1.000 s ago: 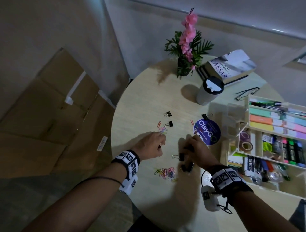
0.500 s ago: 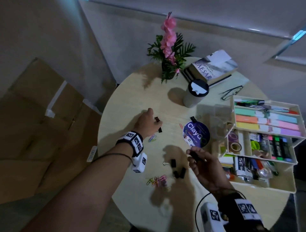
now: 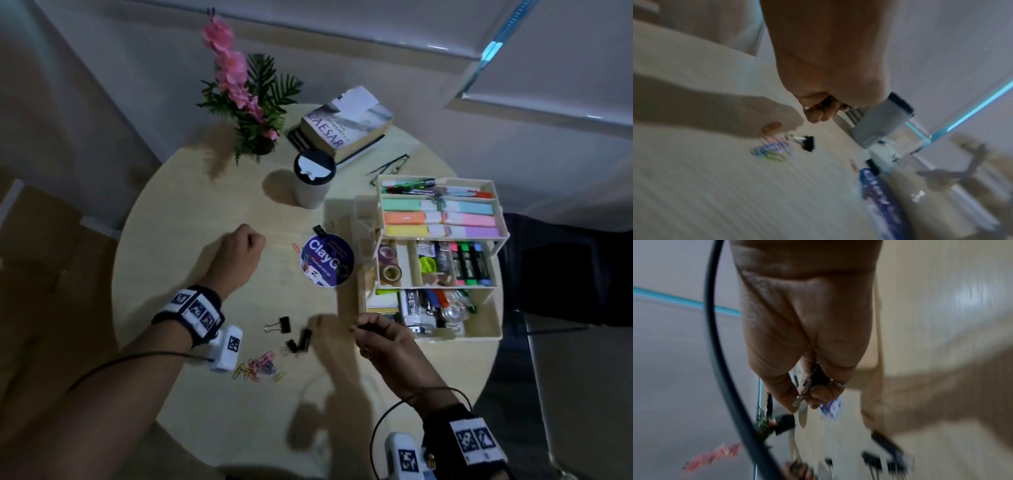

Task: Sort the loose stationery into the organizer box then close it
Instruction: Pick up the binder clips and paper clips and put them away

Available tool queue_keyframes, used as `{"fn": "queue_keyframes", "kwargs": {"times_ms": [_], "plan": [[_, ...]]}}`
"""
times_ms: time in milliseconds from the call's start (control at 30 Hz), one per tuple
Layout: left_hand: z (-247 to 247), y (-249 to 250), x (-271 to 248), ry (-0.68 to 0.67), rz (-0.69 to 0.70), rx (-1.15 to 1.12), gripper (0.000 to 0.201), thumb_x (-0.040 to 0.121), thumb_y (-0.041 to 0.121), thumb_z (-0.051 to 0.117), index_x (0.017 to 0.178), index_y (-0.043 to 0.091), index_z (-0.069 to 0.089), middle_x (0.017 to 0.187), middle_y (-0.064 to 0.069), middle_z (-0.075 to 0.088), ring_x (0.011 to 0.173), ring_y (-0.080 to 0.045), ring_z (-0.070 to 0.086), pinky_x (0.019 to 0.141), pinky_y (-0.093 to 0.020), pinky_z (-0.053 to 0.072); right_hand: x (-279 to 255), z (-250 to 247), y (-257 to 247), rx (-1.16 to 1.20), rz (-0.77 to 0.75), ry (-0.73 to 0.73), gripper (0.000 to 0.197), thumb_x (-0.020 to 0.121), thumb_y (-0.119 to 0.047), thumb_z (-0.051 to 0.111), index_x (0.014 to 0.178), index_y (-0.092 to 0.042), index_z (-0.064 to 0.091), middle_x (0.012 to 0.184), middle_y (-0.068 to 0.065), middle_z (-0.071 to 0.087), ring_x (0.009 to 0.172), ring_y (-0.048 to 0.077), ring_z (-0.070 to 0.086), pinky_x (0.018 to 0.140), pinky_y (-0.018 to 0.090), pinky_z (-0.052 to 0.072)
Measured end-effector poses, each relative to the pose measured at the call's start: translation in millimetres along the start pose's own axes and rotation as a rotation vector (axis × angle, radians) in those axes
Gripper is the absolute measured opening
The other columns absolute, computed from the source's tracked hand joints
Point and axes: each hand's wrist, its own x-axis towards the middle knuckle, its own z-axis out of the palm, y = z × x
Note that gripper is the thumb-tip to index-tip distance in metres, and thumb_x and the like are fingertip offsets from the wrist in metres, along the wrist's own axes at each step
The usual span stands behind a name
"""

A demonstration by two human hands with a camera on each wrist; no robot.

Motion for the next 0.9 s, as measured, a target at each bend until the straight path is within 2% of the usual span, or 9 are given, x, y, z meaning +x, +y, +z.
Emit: {"fn": "queue_keyframes", "kwargs": {"times_ms": [100, 200, 333, 400, 433, 533, 667, 800, 900], "plan": [[18.5, 32.1, -35.5, 0.021, -0.043, -0.12, 0.026, 0.099, 0.024, 0.046, 0.082, 0.006, 0.056, 0.073, -0.018, 0.061, 0.068, -0.032, 0.056, 0.062, -0.035, 0.041, -16.8, -44.0, -18.2, -0.105, -0.067, 0.059, 0.021, 0.077, -0.011, 0.078, 0.097, -0.01, 0.072, 0.088, 0.01, 0.062, 0.069, 0.016, 0.046, 0.064, 0.029, 0.036], [52.2, 67.1, -68.5, -0.157, -0.009, -0.201, 0.027, 0.1, 0.024, 0.044, 0.08, 0.006, 0.049, 0.065, -0.013, 0.047, 0.059, -0.021, 0.039, 0.056, -0.035, 0.032, -29.2, -94.7, -41.8, -0.283, -0.155, 0.185, 0.016, 0.089, 0.003, 0.072, 0.099, -0.009, 0.07, 0.081, 0.001, 0.066, 0.07, 0.016, 0.048, 0.062, 0.024, 0.038], [101.8, 137.1, -105.0, -0.397, 0.166, -0.276, 0.024, 0.108, 0.016, 0.046, 0.086, 0.008, 0.053, 0.065, 0.002, 0.046, 0.053, -0.004, 0.037, 0.054, -0.028, 0.032, -25.4, -160.1, -73.4, -1.04, -0.375, 0.365, 0.027, 0.088, 0.011, 0.067, 0.097, -0.015, 0.069, 0.092, -0.008, 0.064, 0.076, -0.001, 0.059, 0.07, 0.004, 0.042], [134.6, 176.2, -114.9, -0.473, 0.28, -0.245, 0.023, 0.11, 0.017, 0.047, 0.093, 0.004, 0.054, 0.068, 0.002, 0.047, 0.055, -0.004, 0.041, 0.055, -0.024, 0.034, -13.5, -188.8, -78.9, -1.355, -0.481, 0.273, 0.033, 0.083, 0.014, 0.069, 0.101, -0.013, 0.071, 0.103, 0.0, 0.06, 0.081, 0.007, 0.057, 0.073, 0.003, 0.039], [152.8, 193.0, -117.7, -0.512, 0.318, -0.236, 0.022, 0.11, 0.022, 0.047, 0.098, 0.006, 0.055, 0.071, 0.002, 0.05, 0.059, -0.004, 0.046, 0.058, -0.03, 0.038, -7.6, -199.4, -81.4, -1.44, -0.519, 0.188, 0.034, 0.081, 0.016, 0.068, 0.103, -0.01, 0.071, 0.106, 0.007, 0.061, 0.086, 0.016, 0.061, 0.075, 0.007, 0.04], [205.9, 230.0, -117.8, -0.584, 0.353, -0.163, 0.017, 0.109, 0.031, 0.05, 0.102, 0.015, 0.053, 0.084, -0.003, 0.058, 0.079, -0.023, 0.06, 0.069, -0.045, 0.047, 4.8, -217.7, -93.6, -1.565, -0.563, -0.017, 0.043, 0.077, 0.019, 0.066, 0.112, -0.005, 0.072, 0.11, 0.015, 0.063, 0.093, 0.035, 0.065, 0.079, 0.034, 0.054], [254.3, 259.0, -120.7, -0.558, 0.365, -0.014, 0.013, 0.099, 0.019, 0.062, 0.1, 0.013, 0.05, 0.096, -0.006, 0.057, 0.085, -0.023, 0.054, 0.071, -0.037, 0.039, 8.5, -233.3, -108.4, -1.629, -0.469, -0.123, 0.046, 0.076, 0.015, 0.066, 0.117, -0.005, 0.074, 0.108, 0.019, 0.067, 0.09, 0.038, 0.069, 0.075, 0.031, 0.05], [272.9, 262.7, -127.9, -0.618, 0.381, 0.206, 0.021, 0.095, 0.011, 0.059, 0.115, 0.012, 0.055, 0.116, -0.013, 0.063, 0.106, -0.033, 0.063, 0.084, -0.042, 0.052, 7.3, -242.0, -115.6, -1.594, -0.392, -0.172, 0.03, 0.079, 0.01, 0.062, 0.087, -0.017, 0.072, 0.097, 0.007, 0.066, 0.087, 0.033, 0.069, 0.075, 0.034, 0.053], [266.7, 261.9, -131.1, -0.621, 0.368, 0.186, 0.023, 0.096, 0.009, 0.058, 0.119, 0.011, 0.059, 0.115, -0.012, 0.067, 0.105, -0.032, 0.065, 0.086, -0.042, 0.054, 3.8, -236.3, -121.5, -1.638, -0.338, -0.15, 0.025, 0.085, 0.002, 0.068, 0.091, -0.021, 0.072, 0.098, 0.002, 0.069, 0.09, 0.026, 0.069, 0.072, 0.025, 0.045]]}}
